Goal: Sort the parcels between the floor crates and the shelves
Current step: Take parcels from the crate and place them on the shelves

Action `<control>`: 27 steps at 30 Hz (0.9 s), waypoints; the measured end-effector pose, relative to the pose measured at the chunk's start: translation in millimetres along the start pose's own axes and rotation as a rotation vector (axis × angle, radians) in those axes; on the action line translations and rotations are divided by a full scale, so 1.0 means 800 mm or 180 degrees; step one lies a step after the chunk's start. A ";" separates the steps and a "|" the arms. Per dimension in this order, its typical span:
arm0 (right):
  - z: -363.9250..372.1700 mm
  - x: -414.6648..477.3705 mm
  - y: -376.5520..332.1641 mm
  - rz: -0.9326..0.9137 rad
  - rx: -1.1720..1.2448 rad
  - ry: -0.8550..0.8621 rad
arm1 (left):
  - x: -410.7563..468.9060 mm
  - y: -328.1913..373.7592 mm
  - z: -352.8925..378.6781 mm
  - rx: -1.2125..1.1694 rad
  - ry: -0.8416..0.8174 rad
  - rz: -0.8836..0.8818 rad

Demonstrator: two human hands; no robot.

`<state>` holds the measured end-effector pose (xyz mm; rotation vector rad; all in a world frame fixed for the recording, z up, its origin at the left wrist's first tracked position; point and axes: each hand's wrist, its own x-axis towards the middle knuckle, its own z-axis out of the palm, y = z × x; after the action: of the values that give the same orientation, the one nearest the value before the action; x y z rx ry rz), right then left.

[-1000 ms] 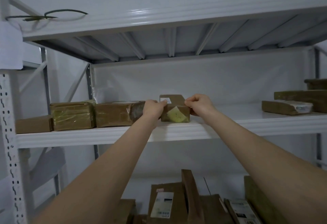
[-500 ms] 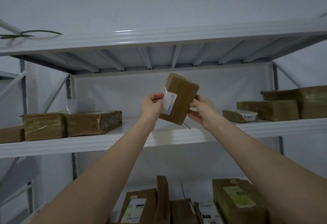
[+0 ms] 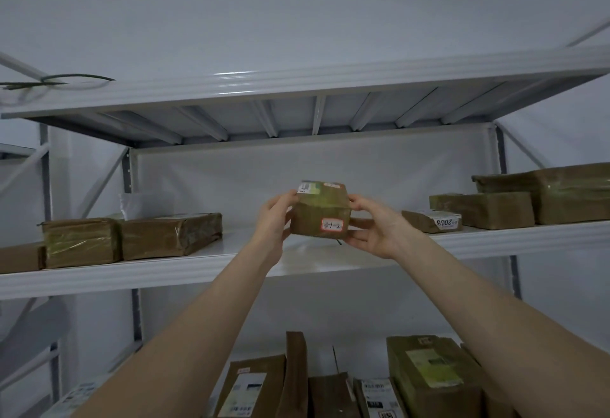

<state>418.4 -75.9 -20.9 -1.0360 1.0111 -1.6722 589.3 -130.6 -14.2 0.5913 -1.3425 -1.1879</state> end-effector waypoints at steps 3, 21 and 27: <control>0.006 -0.001 0.007 -0.0300 -0.0092 0.0016 | -0.002 -0.005 -0.005 0.0194 -0.0050 0.0054; 0.016 0.015 0.029 -0.0740 -0.0181 0.0324 | 0.005 -0.022 -0.002 0.0714 -0.0453 0.0375; 0.003 0.044 0.015 -0.1363 -0.2100 0.0868 | 0.033 -0.025 0.037 0.1118 -0.0524 0.0516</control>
<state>414.9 -112.9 -23.9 -1.5604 1.6816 -1.9005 550.6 -152.5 -14.6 0.6282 -1.7247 -0.8891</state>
